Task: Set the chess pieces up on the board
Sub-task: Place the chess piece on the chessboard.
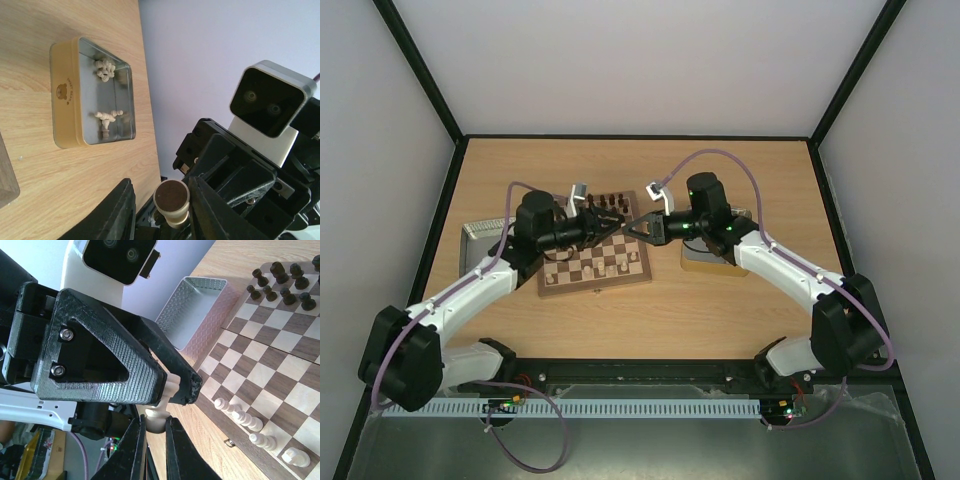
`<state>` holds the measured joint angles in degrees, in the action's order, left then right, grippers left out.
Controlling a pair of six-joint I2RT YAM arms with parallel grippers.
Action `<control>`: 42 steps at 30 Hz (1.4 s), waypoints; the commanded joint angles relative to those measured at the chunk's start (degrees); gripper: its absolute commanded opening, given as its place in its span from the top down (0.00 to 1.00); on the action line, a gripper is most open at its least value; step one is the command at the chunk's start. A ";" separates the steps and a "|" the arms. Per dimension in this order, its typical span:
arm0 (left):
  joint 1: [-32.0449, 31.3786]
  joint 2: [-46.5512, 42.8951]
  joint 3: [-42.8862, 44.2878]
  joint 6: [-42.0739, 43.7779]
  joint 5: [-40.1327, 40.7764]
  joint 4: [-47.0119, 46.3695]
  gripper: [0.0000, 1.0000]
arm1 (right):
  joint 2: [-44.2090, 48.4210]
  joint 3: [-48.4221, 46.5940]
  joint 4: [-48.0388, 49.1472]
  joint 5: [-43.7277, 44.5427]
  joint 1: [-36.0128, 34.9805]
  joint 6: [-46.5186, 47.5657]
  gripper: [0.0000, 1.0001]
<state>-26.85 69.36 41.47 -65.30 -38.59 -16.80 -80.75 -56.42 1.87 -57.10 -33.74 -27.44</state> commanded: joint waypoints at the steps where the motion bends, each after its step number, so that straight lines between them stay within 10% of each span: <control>1: -0.39 0.51 1.51 -0.64 -0.18 -1.76 0.72 | 0.77 -1.35 1.96 -2.21 -0.37 0.46 0.93; 8: -0.57 0.23 0.67 -2.73 -0.08 -3.90 0.87 | 0.92 -1.22 1.95 -0.47 -0.32 -0.46 0.91; 13: -0.57 -1.35 -0.26 -6.96 1.82 -4.56 0.87 | 3.26 0.56 4.71 3.35 -0.36 -3.93 0.60; 21: -0.39 -3.95 -1.49 -21.85 6.96 -7.45 0.87 | 9.02 8.05 19.69 16.33 -1.39 -22.66 0.50; 42: -0.39 -5.38 -4.35 -35.39 12.55 -10.85 0.89 | 1.81 1.05 16.72 26.09 -8.14 -26.82 0.64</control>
<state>-27.09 64.60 37.76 -98.74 -26.46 -25.15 -77.25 -52.38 17.50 -31.07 -40.80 -54.72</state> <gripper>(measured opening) 0.151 0.382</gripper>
